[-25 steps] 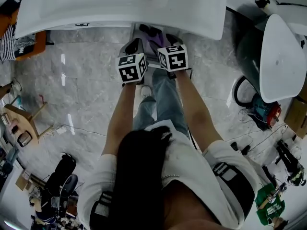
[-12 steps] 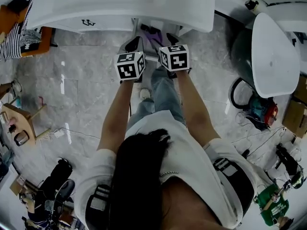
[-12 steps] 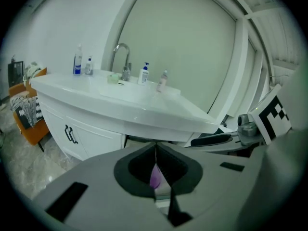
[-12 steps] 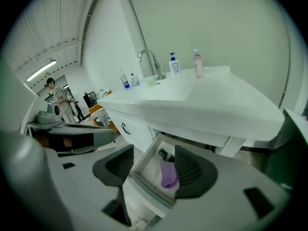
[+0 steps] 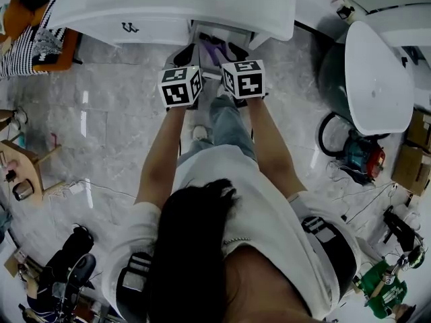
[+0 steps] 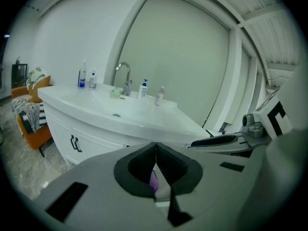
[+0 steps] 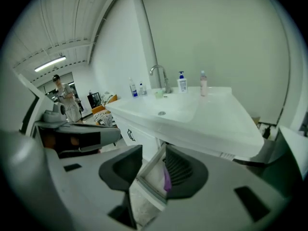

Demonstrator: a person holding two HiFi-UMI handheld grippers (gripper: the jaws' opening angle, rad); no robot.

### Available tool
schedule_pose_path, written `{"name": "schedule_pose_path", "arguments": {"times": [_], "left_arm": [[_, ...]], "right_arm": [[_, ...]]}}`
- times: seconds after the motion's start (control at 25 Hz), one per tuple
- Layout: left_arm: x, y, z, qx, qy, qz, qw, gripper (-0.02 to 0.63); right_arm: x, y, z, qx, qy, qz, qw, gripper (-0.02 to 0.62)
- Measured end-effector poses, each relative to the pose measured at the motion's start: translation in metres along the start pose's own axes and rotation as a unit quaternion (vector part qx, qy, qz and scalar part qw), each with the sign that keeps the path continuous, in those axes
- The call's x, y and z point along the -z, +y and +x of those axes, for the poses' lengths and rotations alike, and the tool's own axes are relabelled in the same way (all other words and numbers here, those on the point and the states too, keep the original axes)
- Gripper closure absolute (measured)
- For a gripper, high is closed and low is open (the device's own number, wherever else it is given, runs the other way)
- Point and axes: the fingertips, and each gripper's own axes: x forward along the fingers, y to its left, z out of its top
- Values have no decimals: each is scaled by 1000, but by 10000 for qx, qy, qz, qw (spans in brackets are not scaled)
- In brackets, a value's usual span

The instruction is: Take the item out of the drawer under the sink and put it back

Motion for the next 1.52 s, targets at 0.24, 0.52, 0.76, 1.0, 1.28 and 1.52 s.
{"name": "schedule_pose_path", "arguments": {"times": [0.24,0.52,0.76,1.0,1.28,1.52], "left_arm": [[-4,-9,-22,100,-124,84,9998,601],[-15,-14,-43,231,-493,106,9985,601],[-14,-28,-49,389,-573,155,9975,601],[-7,-38,-49,469,-467,347,9972,603],[-14,-40,-50,491,-681,126,9964,601],[-10,-38,-48,470,-628,127,9968,603]], "right_arm": [[-12,11,-23,291,-388,-185,9987,558],[-18,29,-40,410,-768,-256,9959,580],[-18,30,-55,449,-865,-223,9950,580],[-15,29,-59,470,-818,-288,9951,580],[-11,32,-59,424,-793,-273,9956,580],[-8,33,-57,414,-736,-269,9961,580]]}}
